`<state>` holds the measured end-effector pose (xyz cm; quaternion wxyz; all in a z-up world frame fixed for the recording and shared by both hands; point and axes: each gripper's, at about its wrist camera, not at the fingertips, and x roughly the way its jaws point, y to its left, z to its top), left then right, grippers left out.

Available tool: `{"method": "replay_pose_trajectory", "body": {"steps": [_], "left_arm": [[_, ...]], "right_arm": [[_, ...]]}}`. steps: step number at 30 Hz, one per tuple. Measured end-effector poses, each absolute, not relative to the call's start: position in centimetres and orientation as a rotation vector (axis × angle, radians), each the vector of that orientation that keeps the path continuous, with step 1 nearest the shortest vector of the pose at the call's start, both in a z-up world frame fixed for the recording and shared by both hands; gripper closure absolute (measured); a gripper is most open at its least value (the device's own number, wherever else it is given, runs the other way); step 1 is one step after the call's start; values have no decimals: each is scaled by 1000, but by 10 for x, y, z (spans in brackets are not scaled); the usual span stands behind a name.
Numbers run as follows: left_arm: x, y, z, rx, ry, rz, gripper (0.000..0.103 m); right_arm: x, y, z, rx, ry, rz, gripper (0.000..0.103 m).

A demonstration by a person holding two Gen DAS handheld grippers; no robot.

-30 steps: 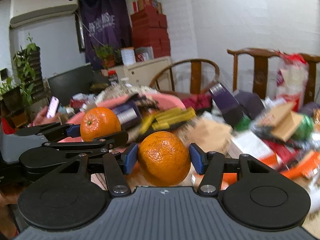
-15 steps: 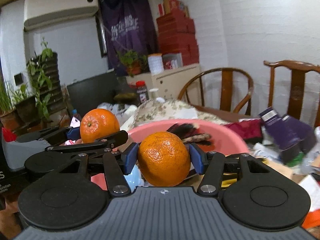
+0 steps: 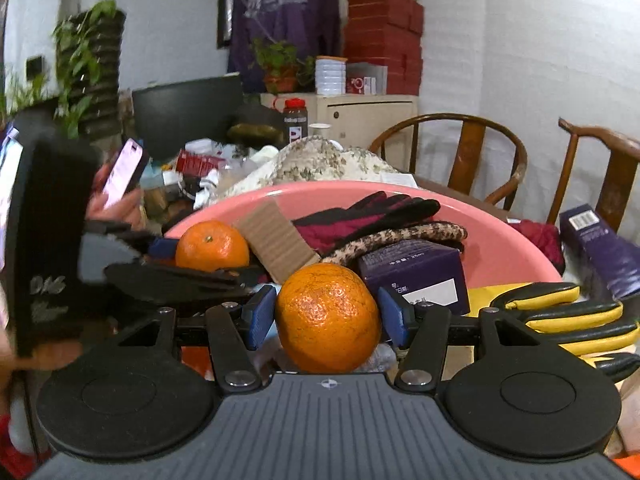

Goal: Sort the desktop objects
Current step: 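Carry the orange in the left gripper to the basin while the right gripper carries its orange, then open the left gripper over the basin while the right gripper releases its orange, then move the right gripper to the white paper towel roll and close on it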

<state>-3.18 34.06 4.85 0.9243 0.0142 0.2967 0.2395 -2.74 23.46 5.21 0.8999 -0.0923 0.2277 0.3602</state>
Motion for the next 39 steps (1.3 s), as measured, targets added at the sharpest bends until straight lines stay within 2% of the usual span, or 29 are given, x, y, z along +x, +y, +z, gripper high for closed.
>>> {"method": "replay_pose_trajectory", "body": {"steps": [4,7,12,16,20,24,32,39], "left_arm": [[-33,336,48,51,609,507,31],[-41,334,56,40,580,506,30],[-64,314,84,96,489,541,28],[-95,282,109,90,406,487,25],[-124,228,115,93,336,365,20],[-130,163,96,95,357,192,19],[-71,26,23,46,483,-131,19],[-33,-15,-5,64,550,-201,16]], "right_arm": [[-29,229,46,-185,495,737,39],[-33,225,49,-167,489,753,34],[-53,205,81,-87,404,782,31],[-79,171,112,-24,335,807,31],[-110,115,118,0,287,828,25],[-137,40,97,4,286,793,24],[-142,-125,34,152,391,525,24],[-128,-218,-1,148,434,273,15]]}}
